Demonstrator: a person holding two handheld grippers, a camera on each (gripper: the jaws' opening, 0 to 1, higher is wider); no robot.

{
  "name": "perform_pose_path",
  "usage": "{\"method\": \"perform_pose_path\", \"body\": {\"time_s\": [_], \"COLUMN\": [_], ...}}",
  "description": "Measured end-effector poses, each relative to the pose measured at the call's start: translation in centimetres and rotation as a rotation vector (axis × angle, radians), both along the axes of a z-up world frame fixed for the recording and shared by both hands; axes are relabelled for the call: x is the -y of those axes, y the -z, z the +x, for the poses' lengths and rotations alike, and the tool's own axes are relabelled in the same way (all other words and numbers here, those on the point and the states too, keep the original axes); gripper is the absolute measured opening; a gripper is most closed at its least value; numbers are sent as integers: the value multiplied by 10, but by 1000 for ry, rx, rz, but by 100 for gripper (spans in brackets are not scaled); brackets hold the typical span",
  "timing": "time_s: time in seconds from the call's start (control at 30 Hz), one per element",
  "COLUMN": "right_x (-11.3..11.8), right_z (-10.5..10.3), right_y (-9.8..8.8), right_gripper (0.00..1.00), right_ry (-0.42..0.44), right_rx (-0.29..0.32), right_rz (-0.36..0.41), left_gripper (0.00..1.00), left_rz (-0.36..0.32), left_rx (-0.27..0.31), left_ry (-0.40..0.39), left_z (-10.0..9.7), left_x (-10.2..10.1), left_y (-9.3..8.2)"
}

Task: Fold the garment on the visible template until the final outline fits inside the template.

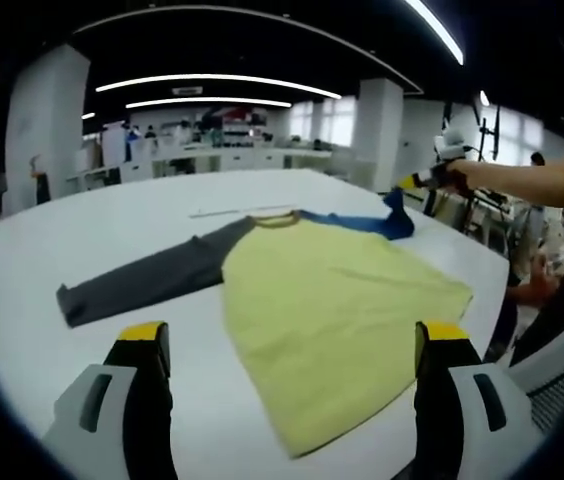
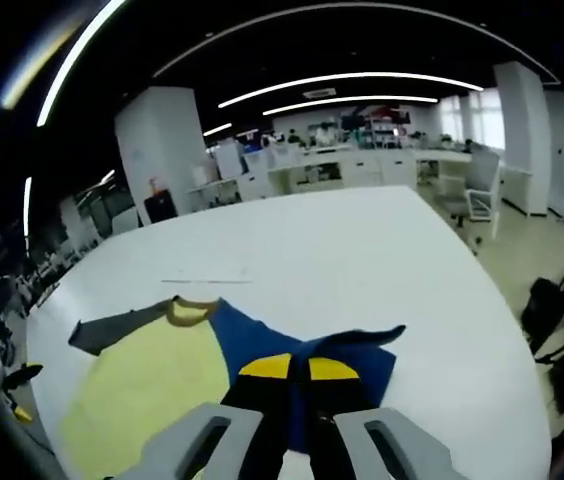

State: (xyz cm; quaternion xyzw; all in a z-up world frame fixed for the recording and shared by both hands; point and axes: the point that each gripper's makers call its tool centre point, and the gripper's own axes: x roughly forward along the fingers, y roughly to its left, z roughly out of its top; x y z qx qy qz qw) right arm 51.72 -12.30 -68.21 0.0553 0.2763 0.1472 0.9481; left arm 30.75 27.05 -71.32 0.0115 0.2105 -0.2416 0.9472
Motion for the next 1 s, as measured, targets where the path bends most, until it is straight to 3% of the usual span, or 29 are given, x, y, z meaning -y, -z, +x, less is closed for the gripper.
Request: {"method": "perform_pose_path", "body": {"time_s": [1.0], "right_x": [-102], "right_z": [16], "right_y": [-1], "right_gripper": [0], "right_ry": [-160], "right_rx": [5], "right_rz": [33], "left_gripper": [99], "left_rz": [-6], "left_rx": [8], "left_ry": [1], "left_z": [-1], "left_x": [-1], "left_y": [-1]}}
